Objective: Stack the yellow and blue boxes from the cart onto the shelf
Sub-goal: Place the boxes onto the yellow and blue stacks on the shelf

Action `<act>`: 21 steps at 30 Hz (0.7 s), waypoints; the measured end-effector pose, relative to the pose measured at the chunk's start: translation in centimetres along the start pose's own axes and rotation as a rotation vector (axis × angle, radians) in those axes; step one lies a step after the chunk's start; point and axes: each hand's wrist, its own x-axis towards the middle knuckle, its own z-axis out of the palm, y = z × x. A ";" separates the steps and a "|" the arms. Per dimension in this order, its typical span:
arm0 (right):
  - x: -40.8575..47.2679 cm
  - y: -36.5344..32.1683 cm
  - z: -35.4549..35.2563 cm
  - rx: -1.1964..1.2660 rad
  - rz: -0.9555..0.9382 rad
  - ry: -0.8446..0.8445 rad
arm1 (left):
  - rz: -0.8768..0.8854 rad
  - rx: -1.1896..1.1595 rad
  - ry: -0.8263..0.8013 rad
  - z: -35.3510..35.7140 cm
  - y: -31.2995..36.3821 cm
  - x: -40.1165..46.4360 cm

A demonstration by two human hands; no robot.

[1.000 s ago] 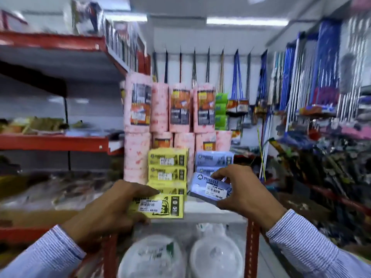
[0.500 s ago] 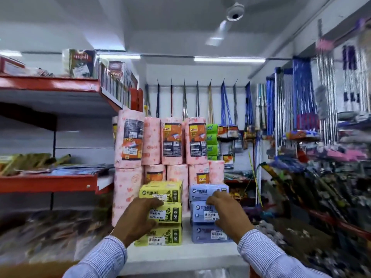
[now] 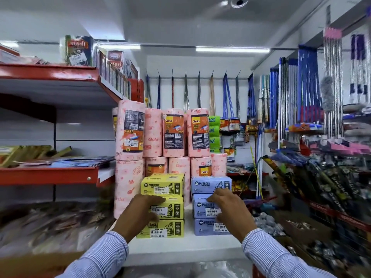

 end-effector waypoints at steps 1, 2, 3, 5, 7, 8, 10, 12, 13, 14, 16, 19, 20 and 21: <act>0.0 0.0 0.0 0.002 -0.002 -0.001 | 0.000 0.003 -0.002 0.0 0.0 0.0; -0.1 0.1 0.0 0.004 -0.006 -0.001 | -0.001 0.007 -0.006 0.1 0.1 -0.1; -0.2 0.2 0.0 0.006 -0.008 0.000 | 0.000 0.006 -0.009 0.1 0.1 -0.1; -0.3 0.3 0.1 0.024 -0.009 0.006 | 0.006 0.017 -0.003 0.1 0.3 -0.4; -0.4 0.5 0.2 0.041 -0.009 0.009 | 0.006 0.028 0.009 0.1 0.5 -0.6; -0.4 0.6 0.2 0.047 -0.008 0.008 | 0.000 0.028 0.008 0.1 0.6 -0.6; -0.3 0.7 0.3 0.063 -0.002 0.004 | -0.013 0.028 0.001 0.1 0.8 -0.7; -0.2 0.9 0.4 0.075 0.006 -0.003 | -0.026 0.017 0.004 0.1 0.8 -0.7; -0.1 1.0 0.5 0.080 0.008 -0.005 | -0.032 0.009 0.006 0.2 0.8 -0.7; -0.1 1.0 0.6 0.086 0.008 -0.005 | -0.039 0.002 0.009 0.2 0.8 -0.8; -0.2 1.2 0.9 0.095 0.007 -0.002 | -0.049 -0.008 0.014 0.4 0.7 -0.8; -0.6 1.3 1.7 0.079 -0.014 -0.002 | -0.045 -0.007 0.011 0.7 0.6 -1.0; -1.0 1.3 1.9 0.073 -0.015 -0.004 | -0.025 0.007 0.015 0.8 0.5 -1.3; -1.4 1.3 2.1 0.069 -0.013 -0.003 | 0.008 0.036 0.023 0.9 0.5 -1.6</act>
